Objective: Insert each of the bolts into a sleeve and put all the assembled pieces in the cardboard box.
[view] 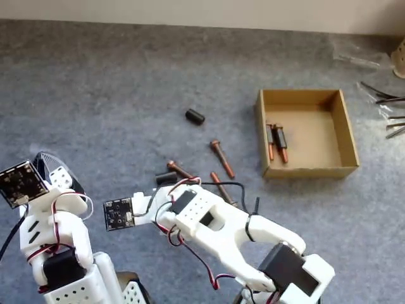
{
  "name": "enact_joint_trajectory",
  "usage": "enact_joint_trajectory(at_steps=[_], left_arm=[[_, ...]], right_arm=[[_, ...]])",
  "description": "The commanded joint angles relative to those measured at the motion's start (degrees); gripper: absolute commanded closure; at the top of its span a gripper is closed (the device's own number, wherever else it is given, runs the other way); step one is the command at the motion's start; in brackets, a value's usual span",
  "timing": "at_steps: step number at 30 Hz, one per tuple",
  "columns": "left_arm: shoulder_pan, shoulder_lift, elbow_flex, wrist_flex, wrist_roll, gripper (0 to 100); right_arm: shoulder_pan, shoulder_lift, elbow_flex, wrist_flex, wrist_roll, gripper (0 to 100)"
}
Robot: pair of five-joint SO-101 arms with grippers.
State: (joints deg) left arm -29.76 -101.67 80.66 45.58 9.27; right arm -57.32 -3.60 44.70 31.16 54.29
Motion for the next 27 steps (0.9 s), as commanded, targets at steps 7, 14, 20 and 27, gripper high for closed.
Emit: enact_joint_trajectory(at_steps=[7, 14, 20, 27], left_arm=[[-0.7, -0.7, 0.5, -0.3, 0.1, 99], [-0.6, -0.7, 0.6, -0.3, 0.1, 99], [-0.6, -0.7, 0.6, -0.3, 0.1, 99], [-0.6, -0.7, 0.6, -0.3, 0.1, 99]], right_arm=[[2.2, -0.7, -2.4, -1.2, 0.4, 87.0], [7.3, -0.7, -2.3, -1.2, 0.0, 87.5], [9.4, -0.7, -2.2, -1.1, -6.2, 87.5], [8.4, -0.7, -2.2, -1.2, -6.6, 87.5]])
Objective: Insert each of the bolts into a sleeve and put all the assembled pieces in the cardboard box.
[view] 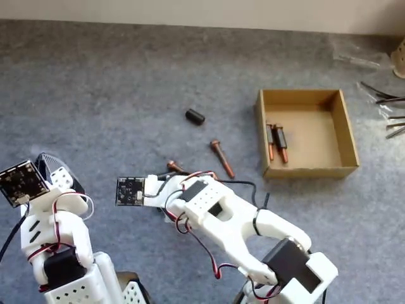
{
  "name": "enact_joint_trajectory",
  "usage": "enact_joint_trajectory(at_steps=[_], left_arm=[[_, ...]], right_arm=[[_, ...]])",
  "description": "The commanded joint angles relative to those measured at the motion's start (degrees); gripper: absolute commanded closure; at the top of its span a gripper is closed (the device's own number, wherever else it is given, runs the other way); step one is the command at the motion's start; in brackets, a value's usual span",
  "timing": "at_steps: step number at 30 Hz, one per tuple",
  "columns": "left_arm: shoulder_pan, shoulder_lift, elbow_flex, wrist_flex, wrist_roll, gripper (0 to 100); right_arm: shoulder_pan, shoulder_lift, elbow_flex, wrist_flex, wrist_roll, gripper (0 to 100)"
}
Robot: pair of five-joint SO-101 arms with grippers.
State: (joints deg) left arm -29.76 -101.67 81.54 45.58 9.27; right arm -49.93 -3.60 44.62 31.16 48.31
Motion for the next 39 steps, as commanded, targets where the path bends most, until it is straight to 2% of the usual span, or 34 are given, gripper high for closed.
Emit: enact_joint_trajectory(at_steps=[1, 9, 18, 39], left_arm=[[-0.6, -0.7, -0.3, -0.3, 0.1, 99], [-0.5, -0.7, -0.3, -0.3, 0.1, 99], [-0.5, -0.7, -0.3, -0.3, 0.1, 99], [-0.5, -0.7, -0.2, -0.3, 0.1, 99]], right_arm=[[0.7, -0.7, -2.2, -1.2, -0.6, 87.5], [-3.7, -0.7, -2.3, -1.4, -0.3, 87.5], [-5.0, -0.7, -2.5, -1.4, 4.2, 87.3], [-7.5, -0.4, -2.5, -1.3, 4.3, 87.2]])
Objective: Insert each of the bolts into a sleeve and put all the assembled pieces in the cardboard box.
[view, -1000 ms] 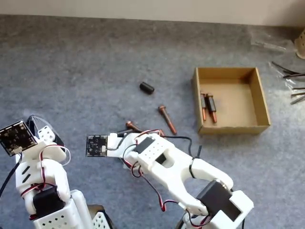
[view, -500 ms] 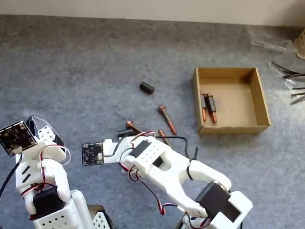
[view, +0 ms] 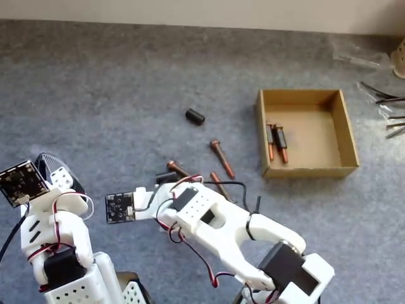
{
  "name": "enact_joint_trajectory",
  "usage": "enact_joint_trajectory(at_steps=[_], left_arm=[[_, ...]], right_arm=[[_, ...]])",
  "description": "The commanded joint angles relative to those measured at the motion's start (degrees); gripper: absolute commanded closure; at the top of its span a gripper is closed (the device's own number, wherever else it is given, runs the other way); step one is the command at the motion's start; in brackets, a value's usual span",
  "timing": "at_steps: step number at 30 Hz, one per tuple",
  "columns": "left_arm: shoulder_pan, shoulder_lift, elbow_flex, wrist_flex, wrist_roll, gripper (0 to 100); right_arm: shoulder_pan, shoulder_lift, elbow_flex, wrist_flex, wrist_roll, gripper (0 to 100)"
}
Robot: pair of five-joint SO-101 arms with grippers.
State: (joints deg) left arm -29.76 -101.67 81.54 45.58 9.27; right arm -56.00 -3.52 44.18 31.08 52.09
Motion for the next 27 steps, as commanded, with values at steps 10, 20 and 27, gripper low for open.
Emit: enact_joint_trajectory(at_steps=[10, 20, 27], left_arm=[[-0.4, -0.7, -0.2, -0.3, 0.1, 99], [0.7, -0.7, 1.8, -2.5, 0.1, 99], [0.7, -0.7, 2.6, -3.6, 0.1, 99]], right_arm=[[1.8, -0.4, -1.8, -1.2, 0.5, 87.5], [4.9, -0.4, -1.5, -1.1, 0.0, 99.5], [7.3, -0.7, -2.1, -1.0, -18.3, 99.5]])
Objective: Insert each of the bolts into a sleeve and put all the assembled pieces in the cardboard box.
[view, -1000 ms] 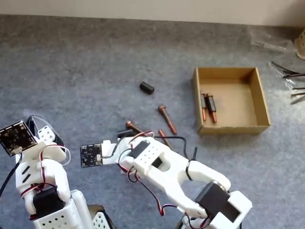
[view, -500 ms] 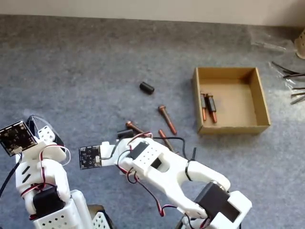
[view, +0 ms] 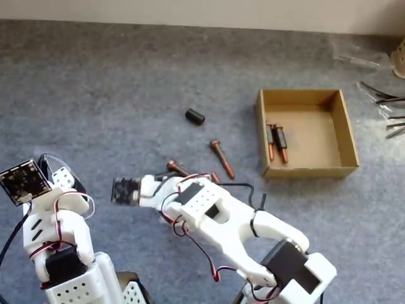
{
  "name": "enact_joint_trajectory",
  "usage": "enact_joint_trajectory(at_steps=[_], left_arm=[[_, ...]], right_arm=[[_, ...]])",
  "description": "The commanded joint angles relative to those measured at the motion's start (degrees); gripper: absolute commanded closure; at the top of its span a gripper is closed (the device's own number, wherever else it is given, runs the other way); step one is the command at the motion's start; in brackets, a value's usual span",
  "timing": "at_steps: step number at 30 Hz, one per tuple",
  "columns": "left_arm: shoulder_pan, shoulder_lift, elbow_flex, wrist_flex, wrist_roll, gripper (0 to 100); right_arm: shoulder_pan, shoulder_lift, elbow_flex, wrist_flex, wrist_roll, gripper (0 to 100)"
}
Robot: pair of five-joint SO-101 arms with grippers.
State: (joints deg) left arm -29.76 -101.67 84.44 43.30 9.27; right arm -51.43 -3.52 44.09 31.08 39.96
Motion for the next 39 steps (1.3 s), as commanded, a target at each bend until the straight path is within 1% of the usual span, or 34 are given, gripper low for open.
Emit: enact_joint_trajectory(at_steps=[1, 5, 9, 13, 16, 25, 31, 33, 36, 39], left_arm=[[0.7, -0.7, -0.3, -1.3, 0.1, 99], [0.7, -0.7, -0.3, -1.3, 0.1, 99], [0.7, -0.7, -0.3, -1.3, 0.1, 99], [0.7, -0.7, -0.3, -1.3, 0.1, 99], [0.7, -0.7, -0.3, -1.3, 0.1, 99], [0.7, -0.7, -0.3, -1.3, 0.1, 99], [0.7, -0.7, -0.3, -1.2, 0.1, 99], [0.7, -0.7, -0.3, -1.2, 0.1, 99], [0.7, -0.7, -0.3, -1.2, 0.1, 99], [0.7, -0.7, -0.3, -1.2, 0.1, 99]], right_arm=[[4.1, -0.7, -2.0, -1.0, -7.4, 99.5], [9.2, -0.8, -2.0, 0.0, -16.0, 99.5], [12.4, -0.8, -3.4, 8.8, -22.2, 99.5], [12.6, -0.4, -7.1, 17.8, -27.3, 99.5], [12.5, -0.4, -8.0, 21.4, -28.0, 99.2], [11.6, -0.3, -10.3, 27.5, -27.9, 99.1], [11.6, -0.3, -11.0, 28.3, -27.8, 99.1], [11.6, -0.3, -11.0, 28.3, -27.8, 96.6], [11.6, -0.3, -11.0, 28.1, -25.9, 89.5], [11.6, -0.3, -11.0, 28.0, -25.1, 90.2]])
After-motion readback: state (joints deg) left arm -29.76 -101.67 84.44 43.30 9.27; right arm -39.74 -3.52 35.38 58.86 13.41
